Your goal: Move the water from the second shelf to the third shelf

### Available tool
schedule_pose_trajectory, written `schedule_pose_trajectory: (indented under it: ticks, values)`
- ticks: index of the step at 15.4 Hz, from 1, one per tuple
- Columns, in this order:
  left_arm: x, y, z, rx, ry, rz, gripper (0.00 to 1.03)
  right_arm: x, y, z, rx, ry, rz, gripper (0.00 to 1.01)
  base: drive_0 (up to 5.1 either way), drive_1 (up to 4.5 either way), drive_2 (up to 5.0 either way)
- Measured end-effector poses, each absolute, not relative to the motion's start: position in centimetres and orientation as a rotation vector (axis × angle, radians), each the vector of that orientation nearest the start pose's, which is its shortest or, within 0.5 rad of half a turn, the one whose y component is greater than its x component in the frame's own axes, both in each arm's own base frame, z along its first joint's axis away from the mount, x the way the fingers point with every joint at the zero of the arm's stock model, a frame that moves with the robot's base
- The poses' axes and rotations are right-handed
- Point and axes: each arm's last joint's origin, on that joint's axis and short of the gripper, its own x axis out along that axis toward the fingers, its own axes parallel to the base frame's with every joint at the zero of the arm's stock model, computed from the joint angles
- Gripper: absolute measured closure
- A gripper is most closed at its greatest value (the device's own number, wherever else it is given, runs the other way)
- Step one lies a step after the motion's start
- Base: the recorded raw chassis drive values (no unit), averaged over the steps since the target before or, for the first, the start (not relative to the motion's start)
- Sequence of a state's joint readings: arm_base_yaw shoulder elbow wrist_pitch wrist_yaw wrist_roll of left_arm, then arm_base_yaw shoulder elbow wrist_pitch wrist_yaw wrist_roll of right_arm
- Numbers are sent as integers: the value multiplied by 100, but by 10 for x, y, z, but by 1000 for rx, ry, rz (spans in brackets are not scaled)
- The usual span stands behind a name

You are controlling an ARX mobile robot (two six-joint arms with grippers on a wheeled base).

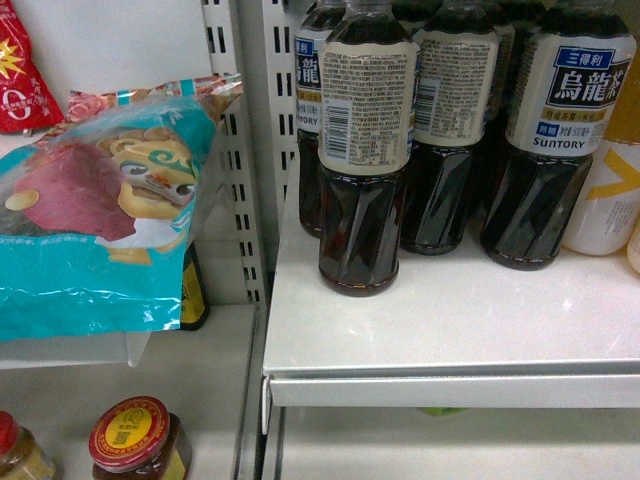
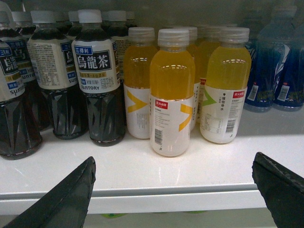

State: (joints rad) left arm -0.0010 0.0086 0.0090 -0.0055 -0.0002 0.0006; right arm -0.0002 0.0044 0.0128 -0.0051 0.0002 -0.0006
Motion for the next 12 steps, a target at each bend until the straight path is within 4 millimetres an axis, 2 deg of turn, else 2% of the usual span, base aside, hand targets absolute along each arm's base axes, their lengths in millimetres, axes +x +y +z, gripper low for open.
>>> schedule_pose_trajectory:
  ticks: [12]
  values:
    - [98, 0, 165, 1, 5, 0, 5, 97, 0, 167, -1, -3, 0, 3, 0, 0, 0]
